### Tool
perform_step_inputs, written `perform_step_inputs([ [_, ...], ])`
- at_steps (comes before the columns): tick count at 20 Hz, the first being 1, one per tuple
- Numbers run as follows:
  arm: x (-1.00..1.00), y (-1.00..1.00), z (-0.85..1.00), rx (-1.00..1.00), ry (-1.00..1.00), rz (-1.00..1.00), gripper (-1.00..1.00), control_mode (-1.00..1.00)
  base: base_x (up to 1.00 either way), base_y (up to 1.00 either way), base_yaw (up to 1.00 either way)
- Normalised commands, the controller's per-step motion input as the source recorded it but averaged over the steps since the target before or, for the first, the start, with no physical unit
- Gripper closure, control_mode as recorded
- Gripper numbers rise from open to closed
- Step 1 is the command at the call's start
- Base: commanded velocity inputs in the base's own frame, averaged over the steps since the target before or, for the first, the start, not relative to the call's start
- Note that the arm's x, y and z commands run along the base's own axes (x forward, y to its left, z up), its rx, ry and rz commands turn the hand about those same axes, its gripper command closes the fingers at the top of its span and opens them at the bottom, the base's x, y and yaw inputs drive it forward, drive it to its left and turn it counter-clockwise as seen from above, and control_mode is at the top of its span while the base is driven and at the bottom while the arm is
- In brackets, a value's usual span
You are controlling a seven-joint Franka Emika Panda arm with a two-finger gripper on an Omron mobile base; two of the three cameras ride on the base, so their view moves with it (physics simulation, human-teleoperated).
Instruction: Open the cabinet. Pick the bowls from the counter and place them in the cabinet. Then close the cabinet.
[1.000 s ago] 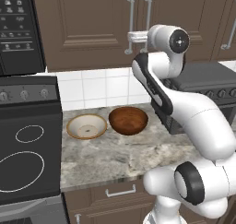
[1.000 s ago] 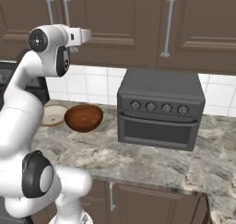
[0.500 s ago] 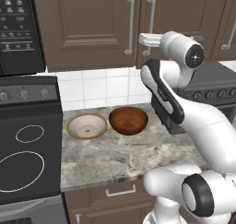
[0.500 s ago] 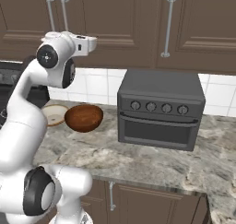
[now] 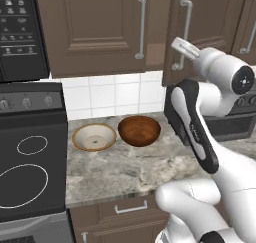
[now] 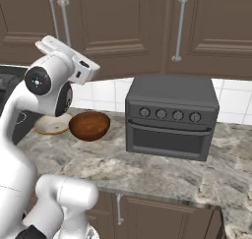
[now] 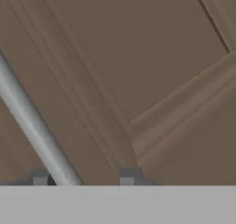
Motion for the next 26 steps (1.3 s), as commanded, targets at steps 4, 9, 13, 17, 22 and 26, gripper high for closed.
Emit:
perform_step_inputs([
  [4,-0.92,-1.00,0.16,0.50,0.28,0.00,1.00,-1.00,0.00,0.00,0.00],
  [9,-0.84,-1.00,0.01,0.49,0.23,0.00,1.00,-1.00,0.00,0.00,0.00],
  [13,-0.62,-1.00,-0.09,0.39,0.06,0.01,1.00,-1.00,0.00,0.00,0.00],
  [17,-0.24,-1.00,-0.49,0.22,-0.10,0.06,1.00,-1.00,0.00,0.00,0.00],
  [22,-0.33,-0.27,-0.82,-0.02,-0.54,0.15,1.00,-1.00,0.00,0.00,0.00],
  [26,-1.00,0.79,-0.73,-0.02,-0.60,0.05,-1.00,-1.00,0.00,0.00,0.00],
])
